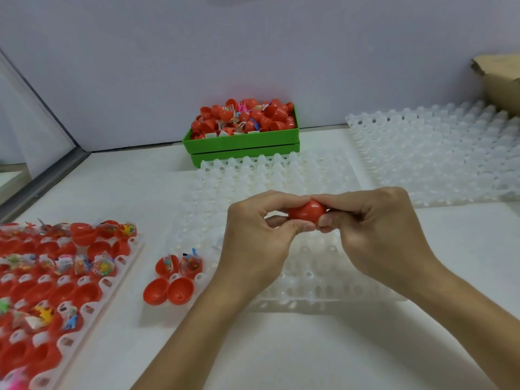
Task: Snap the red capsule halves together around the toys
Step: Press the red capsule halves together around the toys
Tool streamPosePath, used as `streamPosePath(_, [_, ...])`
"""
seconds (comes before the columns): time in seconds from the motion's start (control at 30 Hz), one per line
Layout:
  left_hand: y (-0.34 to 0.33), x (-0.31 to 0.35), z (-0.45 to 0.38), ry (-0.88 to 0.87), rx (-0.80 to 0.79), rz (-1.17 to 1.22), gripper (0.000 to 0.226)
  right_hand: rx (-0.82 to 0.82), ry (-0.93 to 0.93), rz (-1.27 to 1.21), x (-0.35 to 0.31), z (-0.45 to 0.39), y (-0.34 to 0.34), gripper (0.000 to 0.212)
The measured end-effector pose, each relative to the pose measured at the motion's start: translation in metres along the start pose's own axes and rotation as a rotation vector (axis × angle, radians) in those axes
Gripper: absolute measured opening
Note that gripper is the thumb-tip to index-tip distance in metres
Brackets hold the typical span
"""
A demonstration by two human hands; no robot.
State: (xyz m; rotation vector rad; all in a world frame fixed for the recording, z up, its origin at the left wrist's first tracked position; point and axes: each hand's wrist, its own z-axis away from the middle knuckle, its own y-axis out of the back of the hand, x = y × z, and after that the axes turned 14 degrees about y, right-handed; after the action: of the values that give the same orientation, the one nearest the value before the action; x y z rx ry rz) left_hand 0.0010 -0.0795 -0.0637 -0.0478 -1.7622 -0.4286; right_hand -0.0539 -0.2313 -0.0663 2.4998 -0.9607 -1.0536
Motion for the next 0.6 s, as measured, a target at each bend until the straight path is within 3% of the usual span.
streamPosePath(0.23, [0.0,0.001,-0.001,-0.115,0.101,-0.133,0.03,0.031,-0.002,-0.015,-0.002,0.001,-0.008,0.038])
streamPosePath(0.43, [0.0,0.0,0.001,-0.41,0.193,-0.475,0.034,-0.017,-0.167,-0.314,-0.016,0.0,-0.013,0.013])
streamPosePath(0.53, [-0.005,0.002,0.005,-0.389,0.142,-0.491,0.047,0.052,-0.3,-0.337,-0.013,0.0,-0.016,0.015])
streamPosePath(0.6, [0.001,0.004,0.001,-0.263,0.034,-0.331,0.056,0.115,-0.385,-0.412,-0.009,-0.002,-0.012,0.018])
